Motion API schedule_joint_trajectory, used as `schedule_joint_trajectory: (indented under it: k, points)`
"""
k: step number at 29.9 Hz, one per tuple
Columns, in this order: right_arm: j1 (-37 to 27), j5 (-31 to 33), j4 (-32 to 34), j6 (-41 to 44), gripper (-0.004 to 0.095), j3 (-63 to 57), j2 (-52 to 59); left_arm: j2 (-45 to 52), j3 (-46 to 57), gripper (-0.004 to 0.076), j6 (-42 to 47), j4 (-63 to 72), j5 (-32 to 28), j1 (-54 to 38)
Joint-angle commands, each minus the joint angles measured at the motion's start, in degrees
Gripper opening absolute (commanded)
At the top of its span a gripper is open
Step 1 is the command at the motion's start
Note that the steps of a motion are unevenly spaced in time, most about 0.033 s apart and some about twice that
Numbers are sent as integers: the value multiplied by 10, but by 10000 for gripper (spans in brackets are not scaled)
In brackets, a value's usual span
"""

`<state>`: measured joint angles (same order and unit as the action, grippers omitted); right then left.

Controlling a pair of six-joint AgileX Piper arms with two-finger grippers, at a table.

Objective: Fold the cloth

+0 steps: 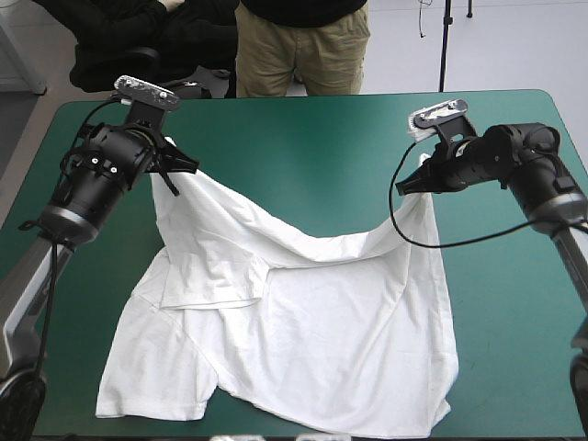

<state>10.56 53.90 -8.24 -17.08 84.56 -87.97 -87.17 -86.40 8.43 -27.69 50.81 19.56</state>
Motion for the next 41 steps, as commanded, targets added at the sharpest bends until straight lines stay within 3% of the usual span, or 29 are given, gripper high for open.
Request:
schedule_joint_trajectory:
  k: [1,6,11,17,19,22,25,27,29,41]
  points:
    - [-31,-50,-41,-29,-18,63,-46,-11,-15,-17,-4,45,-97,-64]
    - [-50,-41,-51,-37,-17,180,-148,-63,-28,-17,-46,144,-176,-121]
    - [-53,-26,-57,-40,-13,303,-246,-127,-74,-17,-56,161,-208,-127]
    - [-53,-15,-57,-40,122,409,-332,-210,-155,-16,-54,169,-214,-133]
    - [-53,-17,-58,-40,199,424,-354,-238,-185,-10,-54,189,-202,-140]
    - [-53,-22,-60,-39,362,439,-378,-270,-223,90,-54,225,-172,-151]
    - [-53,-42,-60,-36,496,441,-384,-289,-248,293,-55,234,-154,-155]
    - [-53,-50,-61,-36,517,447,-383,-292,-258,456,-60,234,-145,-156]
    - [-53,-34,-60,-36,517,467,-383,-292,-270,538,-60,227,-120,-156]
    - [-53,142,-51,-36,514,618,-365,-215,-303,470,-119,241,30,-156]
